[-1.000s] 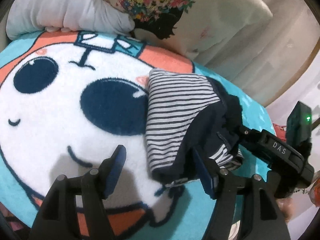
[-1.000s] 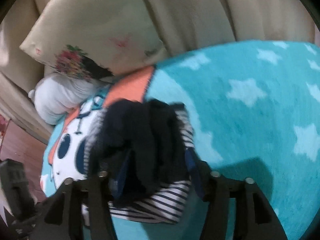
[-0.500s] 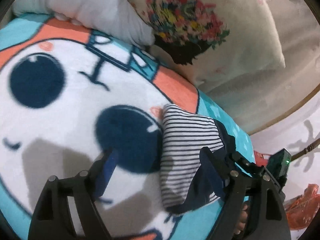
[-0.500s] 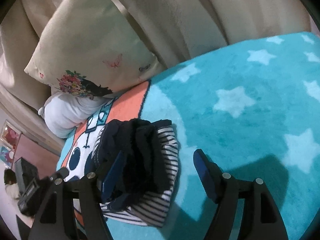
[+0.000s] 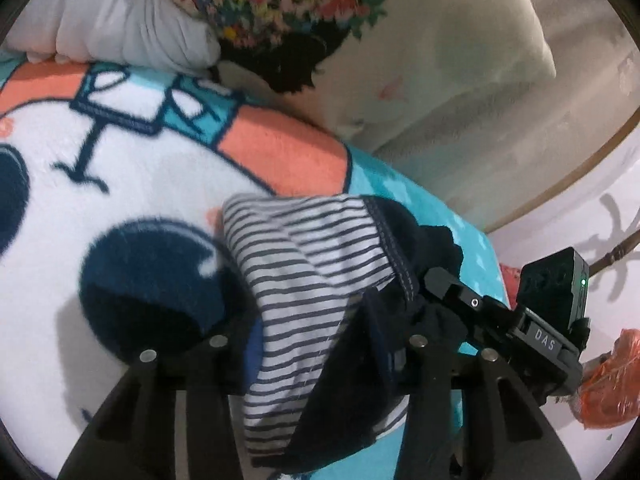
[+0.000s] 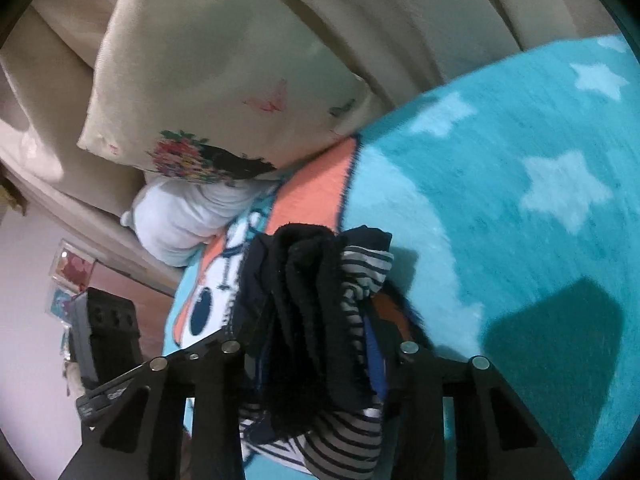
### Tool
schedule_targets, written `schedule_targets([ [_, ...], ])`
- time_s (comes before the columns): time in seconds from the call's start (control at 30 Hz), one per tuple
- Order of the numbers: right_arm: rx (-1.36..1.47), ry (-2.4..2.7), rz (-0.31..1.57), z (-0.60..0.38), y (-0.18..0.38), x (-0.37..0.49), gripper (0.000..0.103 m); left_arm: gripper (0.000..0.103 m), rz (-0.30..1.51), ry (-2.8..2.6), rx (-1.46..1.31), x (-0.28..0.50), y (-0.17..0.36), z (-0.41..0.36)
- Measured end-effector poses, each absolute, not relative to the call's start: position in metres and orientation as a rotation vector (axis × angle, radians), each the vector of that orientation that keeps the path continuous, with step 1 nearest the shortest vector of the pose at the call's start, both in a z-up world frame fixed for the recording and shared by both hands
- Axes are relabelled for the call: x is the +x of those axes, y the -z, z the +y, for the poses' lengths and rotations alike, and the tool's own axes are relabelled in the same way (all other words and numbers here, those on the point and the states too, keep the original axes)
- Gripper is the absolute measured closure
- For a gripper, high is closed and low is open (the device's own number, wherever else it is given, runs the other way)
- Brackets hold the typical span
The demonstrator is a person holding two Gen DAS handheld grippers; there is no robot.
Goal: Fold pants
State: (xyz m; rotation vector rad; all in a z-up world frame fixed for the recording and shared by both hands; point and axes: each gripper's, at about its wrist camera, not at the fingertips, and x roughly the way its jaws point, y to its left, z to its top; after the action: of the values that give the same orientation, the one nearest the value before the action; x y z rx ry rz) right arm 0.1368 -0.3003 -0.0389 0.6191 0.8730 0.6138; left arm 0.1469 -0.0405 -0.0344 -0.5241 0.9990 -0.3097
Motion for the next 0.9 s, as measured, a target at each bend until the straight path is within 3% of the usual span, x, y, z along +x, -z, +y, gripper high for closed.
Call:
schedule_targets([
  [0.27, 0.587, -0.592, 0.858, -0.288, 0.032, 0.152, 0.064, 0.057, 1.002, 0.151, -0.372, 0.162, 0.036, -0.041],
  [0.43, 0.486, -0.468, 0.889, -0.290, 0.038, 0.143, 0.056, 0.048, 0.992, 0.078, -0.329, 0.135, 0.028, -0.029],
  [0.5, 0.438, -0.440, 0.833, -0.290, 0.020, 0.129, 0.056, 0.041, 0.953, 0.051, -0.305, 0.120, 0.019, -0.024],
  [0.67, 0.470, -0.550, 0.693, -0.283, -0.013, 0.098, 0.056, 0.038, 0.905, 0.022, -0.296, 0.086, 0.015, -0.020],
  [0.9, 0.639, -0.594, 0.882, -0.276, 0.038, 0.109, 0.058, 0.037, 0.989, 0.019, -0.283, 0.088, 0.048, -0.030],
])
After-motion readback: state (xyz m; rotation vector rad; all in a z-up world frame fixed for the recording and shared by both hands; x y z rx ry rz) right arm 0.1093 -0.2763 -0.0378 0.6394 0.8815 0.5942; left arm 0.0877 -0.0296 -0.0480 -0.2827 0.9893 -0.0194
